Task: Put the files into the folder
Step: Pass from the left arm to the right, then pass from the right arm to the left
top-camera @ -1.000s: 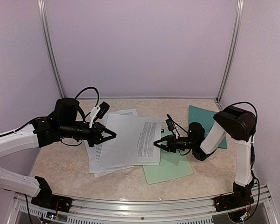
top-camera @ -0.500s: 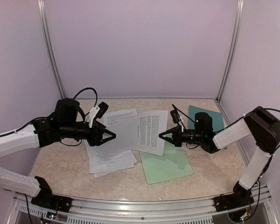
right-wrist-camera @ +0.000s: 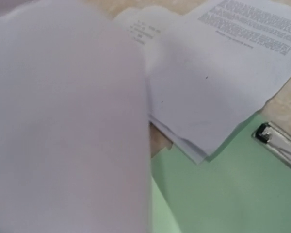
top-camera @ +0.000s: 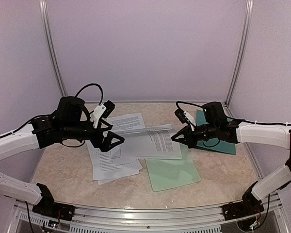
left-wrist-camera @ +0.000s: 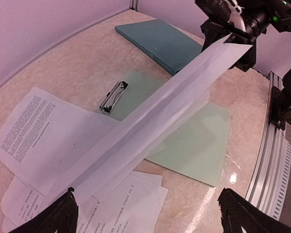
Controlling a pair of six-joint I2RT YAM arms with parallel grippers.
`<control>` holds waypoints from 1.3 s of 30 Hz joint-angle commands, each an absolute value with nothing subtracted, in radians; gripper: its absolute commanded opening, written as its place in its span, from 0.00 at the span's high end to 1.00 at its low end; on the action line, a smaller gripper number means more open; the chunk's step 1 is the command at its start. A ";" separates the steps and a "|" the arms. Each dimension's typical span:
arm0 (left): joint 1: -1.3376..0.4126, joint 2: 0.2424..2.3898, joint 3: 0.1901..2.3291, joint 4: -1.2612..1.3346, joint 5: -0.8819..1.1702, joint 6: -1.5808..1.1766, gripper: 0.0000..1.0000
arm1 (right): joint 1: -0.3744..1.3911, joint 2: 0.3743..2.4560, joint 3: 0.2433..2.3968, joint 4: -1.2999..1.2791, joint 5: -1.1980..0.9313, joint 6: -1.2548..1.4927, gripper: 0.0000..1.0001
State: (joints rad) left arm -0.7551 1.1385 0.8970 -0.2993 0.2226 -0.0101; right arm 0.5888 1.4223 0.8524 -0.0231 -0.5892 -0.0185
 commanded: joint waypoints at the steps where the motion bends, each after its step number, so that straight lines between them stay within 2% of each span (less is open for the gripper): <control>1: -0.835 1.213 1.069 -0.434 0.250 0.124 0.01 | 0.614 1.395 0.905 -0.192 -0.534 -0.046 1.00; 7: -0.915 1.350 1.200 -0.487 0.199 0.394 0.01 | 0.647 1.368 0.921 -0.249 -0.535 -0.078 1.00; 12: -0.920 1.425 1.275 -0.500 0.178 0.603 0.01 | 0.671 1.322 0.922 -0.285 -0.541 -0.115 1.00; 16: -0.913 1.501 1.377 -0.614 0.194 0.695 0.01 | 0.696 1.275 0.930 -0.324 -0.538 -0.152 1.00; 28: -0.898 1.553 1.591 -0.838 0.228 0.766 0.02 | 0.752 1.229 0.988 -0.487 -0.492 -0.224 1.00; 39: -0.848 1.716 1.779 -1.068 0.439 0.790 0.08 | 0.798 1.229 1.054 -0.574 -0.446 -0.259 1.00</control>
